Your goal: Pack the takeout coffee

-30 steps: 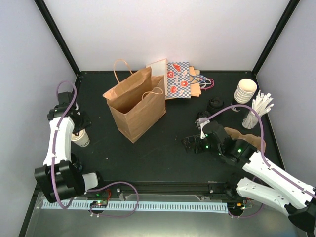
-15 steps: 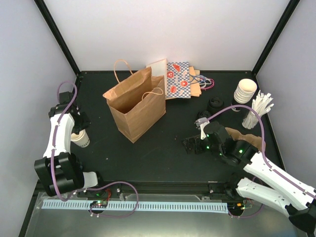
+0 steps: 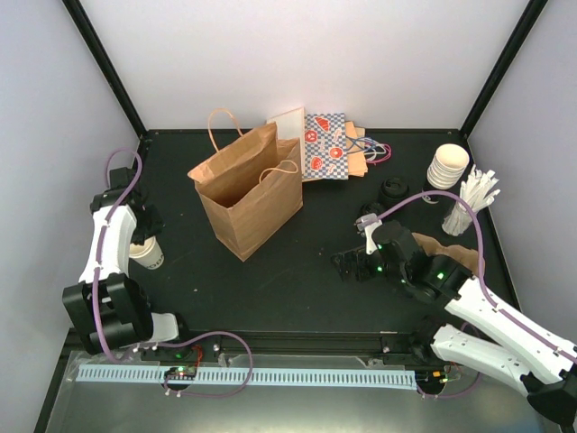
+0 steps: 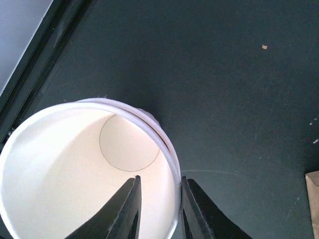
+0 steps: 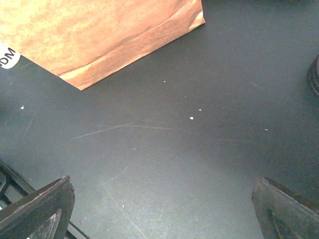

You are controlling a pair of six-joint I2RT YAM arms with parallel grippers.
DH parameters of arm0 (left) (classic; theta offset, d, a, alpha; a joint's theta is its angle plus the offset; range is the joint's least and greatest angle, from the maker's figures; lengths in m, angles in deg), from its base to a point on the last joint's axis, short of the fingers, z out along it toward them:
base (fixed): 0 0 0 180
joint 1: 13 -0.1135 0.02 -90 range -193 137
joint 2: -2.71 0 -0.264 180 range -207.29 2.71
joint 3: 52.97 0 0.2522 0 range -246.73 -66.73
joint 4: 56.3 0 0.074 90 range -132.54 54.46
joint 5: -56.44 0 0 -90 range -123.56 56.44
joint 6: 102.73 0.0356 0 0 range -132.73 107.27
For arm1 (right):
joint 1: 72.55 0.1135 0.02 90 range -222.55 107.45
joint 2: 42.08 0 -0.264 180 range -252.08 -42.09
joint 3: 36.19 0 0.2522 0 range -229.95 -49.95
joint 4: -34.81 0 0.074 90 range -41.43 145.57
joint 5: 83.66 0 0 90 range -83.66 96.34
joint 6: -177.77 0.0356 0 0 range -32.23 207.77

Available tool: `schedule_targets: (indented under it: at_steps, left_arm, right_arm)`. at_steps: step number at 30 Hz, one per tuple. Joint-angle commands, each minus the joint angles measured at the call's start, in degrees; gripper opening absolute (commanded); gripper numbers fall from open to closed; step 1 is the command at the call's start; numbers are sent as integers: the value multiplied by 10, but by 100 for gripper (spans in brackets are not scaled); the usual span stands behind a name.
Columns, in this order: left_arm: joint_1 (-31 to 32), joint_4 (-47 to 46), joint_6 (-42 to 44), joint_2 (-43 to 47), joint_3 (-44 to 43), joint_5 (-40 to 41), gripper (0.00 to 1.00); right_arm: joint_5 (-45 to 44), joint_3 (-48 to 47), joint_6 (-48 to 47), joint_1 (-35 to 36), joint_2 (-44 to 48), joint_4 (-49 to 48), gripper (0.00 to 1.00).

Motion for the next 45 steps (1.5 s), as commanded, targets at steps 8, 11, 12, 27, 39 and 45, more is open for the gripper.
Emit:
schedule_targets:
  at_steps: [8,11,12,27,39,45]
  left_arm:
    - [-4,16,-13,-12,-37,47,2]
    - [-4,19,-16,10,-41,48,2]
    - [-4,22,-18,16,-43,42,1]
    - [21,103,-33,54,-109,48,2]
    - [62,104,-31,32,-107,85,2]
    - [85,93,-28,27,-115,59,2]
  right_arm:
    - [-1,-18,-2,-3,1,2,100]
    - [1,-15,-1,-3,3,0,100]
    - [1,-15,0,-3,2,-1,100]
    - [14,-9,0,-3,-9,-9,100]
    - [17,-6,6,-3,-5,-11,100]
    - [24,-8,9,-3,-11,-13,100]
